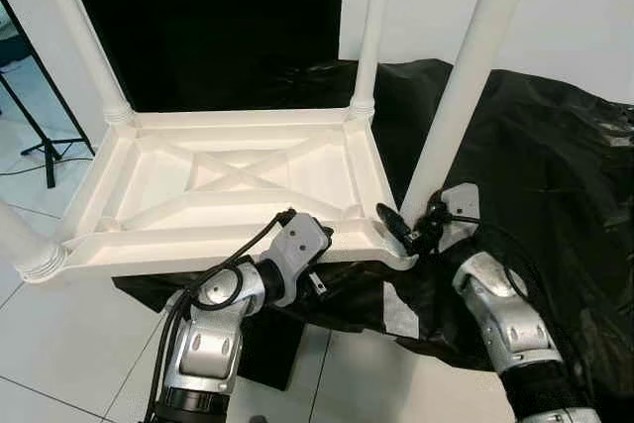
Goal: Building children table
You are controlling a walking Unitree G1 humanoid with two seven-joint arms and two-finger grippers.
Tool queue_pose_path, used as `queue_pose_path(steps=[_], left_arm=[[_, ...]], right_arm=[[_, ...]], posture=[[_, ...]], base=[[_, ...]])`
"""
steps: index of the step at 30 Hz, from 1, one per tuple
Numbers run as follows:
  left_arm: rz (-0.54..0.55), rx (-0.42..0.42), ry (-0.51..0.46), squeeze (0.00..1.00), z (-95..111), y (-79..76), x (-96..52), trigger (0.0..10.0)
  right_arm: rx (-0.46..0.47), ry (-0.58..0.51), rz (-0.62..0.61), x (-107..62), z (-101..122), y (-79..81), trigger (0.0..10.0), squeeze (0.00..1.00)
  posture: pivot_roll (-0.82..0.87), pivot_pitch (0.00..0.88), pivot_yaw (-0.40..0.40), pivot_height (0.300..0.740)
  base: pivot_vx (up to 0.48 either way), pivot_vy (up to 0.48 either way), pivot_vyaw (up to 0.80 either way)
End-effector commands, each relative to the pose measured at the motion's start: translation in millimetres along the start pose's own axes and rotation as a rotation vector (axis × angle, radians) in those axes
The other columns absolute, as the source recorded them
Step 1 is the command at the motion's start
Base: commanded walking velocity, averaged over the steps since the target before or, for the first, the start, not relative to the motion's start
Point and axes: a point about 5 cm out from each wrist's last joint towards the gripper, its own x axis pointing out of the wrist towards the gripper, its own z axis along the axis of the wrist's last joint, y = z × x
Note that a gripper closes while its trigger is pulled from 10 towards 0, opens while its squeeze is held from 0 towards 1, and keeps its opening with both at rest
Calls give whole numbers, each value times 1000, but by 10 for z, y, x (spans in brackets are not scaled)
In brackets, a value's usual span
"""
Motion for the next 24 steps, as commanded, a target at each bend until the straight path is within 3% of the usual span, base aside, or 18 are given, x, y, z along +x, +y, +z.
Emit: queue_pose_path(steps=[1, 3, 5, 7, 10, 17, 18, 19, 20, 21, 24], left_arm=[[177, 2, 10, 0, -8, 75, -10, 10000], [172, 3, 10, 0, -6, 69, -9, 10000], [172, 3, 10, 0, -6, 69, -9, 10000], [169, 5, 11, 0, -8, 71, -13, 10000], [165, 7, 10, 0, -6, 72, -10, 10000], [154, 12, 8, 0, 1, 76, 14, 10000], [153, 14, 7, 0, 4, 75, 16, 10000], [152, 16, 7, 0, 6, 75, 17, 10000], [152, 16, 7, 0, 7, 75, 17, 10000], [152, 16, 6, 0, 7, 73, 19, 10000], [150, 17, 6, 0, 8, 64, 18, 10000]], right_arm=[[-22, 115, -98, -94, -197, -47, 10000, 0], [-11, 127, -223, -147, -213, -33, 10000, 0], [-11, 127, -223, -147, -213, -33, 10000, 0], [12, 153, -298, -181, -233, 45, 10000, 0], [25, 153, -300, -177, -222, 133, 10000, 0], [28, 105, -292, -157, -118, 156, 10000, 0], [28, 89, -275, -158, -97, 151, 10000, 714], [26, 79, -263, -161, -78, 144, 10000, 847], [25, 73, -258, -165, -67, 138, 10000, 847], [33, 62, -245, -173, -53, 123, 10000, 1000], [41, 37, -179, -200, -18, 51, 10000, 1000]], posture=[[29, 0, -26, 740], [32, 0, -27, 740], [32, 0, -27, 740], [29, 0, -25, 740], [23, 0, -23, 740], [20, 0, -18, 740], [21, 0, -20, 740], [21, 0, -19, 740], [21, 0, -19, 740], [21, 0, -20, 740], [21, 0, -20, 740]], base=[[0, 0, 0], [0, 0, 0], [0, 0, 0], [0, 0, 0], [0, 0, 0], [0, 0, 0], [0, 0, 0], [0, 0, 0], [0, 0, 0], [0, 0, 0], [0, 0, 0]])
